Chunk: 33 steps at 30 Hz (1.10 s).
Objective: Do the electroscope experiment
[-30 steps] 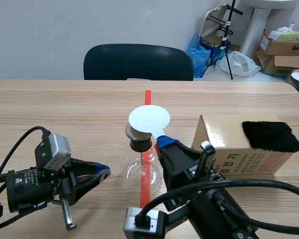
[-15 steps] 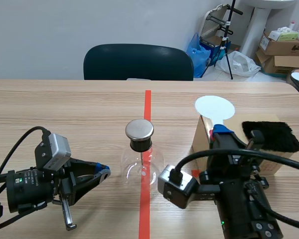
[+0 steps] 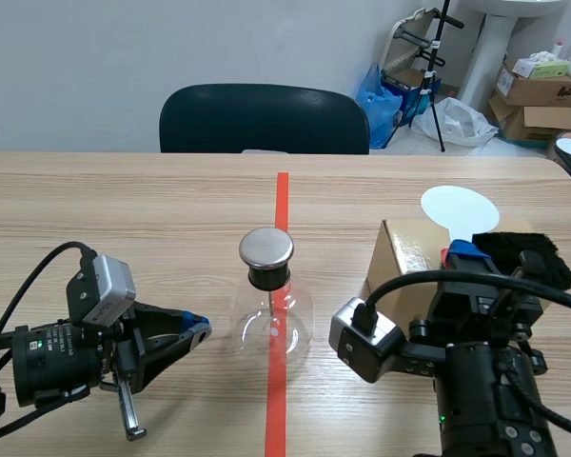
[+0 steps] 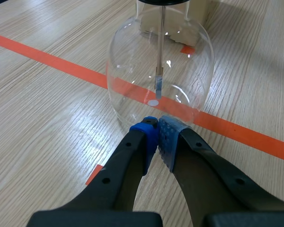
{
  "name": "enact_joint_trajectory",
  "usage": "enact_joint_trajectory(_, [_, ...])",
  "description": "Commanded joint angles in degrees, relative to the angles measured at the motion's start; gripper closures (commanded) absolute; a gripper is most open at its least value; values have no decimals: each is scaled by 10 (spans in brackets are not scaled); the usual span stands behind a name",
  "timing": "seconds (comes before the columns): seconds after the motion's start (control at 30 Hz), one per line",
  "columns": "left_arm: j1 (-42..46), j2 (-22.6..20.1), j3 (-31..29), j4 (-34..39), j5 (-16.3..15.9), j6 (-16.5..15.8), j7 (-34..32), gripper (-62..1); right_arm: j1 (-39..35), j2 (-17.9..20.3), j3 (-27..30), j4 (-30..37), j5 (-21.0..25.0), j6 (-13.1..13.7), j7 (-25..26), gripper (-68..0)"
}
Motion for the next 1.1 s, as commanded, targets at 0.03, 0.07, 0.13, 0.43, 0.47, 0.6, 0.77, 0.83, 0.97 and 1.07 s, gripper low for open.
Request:
enact_joint_trajectory(0.03, [0, 0, -5, 10, -8, -1, -7, -42, 5, 6, 3, 10, 0, -4, -4, -11])
enact_joint_trajectory(0.07, [0, 0, -5, 10, -8, -1, -7, -42, 5, 6, 3, 10, 0, -4, -4, -11])
enact_joint_trajectory(0.13, [0, 0, -5, 10, -8, -1, -7, -42, 5, 6, 3, 10, 0, -4, -4, -11])
enact_joint_trajectory(0.43, [0, 0, -5, 10, -8, -1, -7, -42, 5, 6, 3, 10, 0, -4, 46, -11])
enact_joint_trajectory(0.47, [0, 0, -5, 10, -8, -1, -7, -42, 5, 6, 3, 10, 0, -4, 55, -11])
enact_joint_trajectory(0.6, [0, 0, -5, 10, -8, -1, -7, -42, 5, 6, 3, 10, 0, -4, 102, -11])
enact_joint_trajectory(0.77, [0, 0, -5, 10, -8, -1, -7, -42, 5, 6, 3, 10, 0, -4, 183, -11])
enact_joint_trajectory(0.83, [0, 0, -5, 10, -8, -1, -8, -42, 5, 6, 3, 10, 0, -4, 213, -11])
enact_joint_trajectory(0.97, [0, 0, -5, 10, -8, -1, -8, -42, 5, 6, 3, 10, 0, -4, 273, -11])
enact_joint_trajectory(1.07, [0, 0, -5, 10, -8, -1, -8, -42, 5, 6, 3, 10, 0, -4, 315, -10])
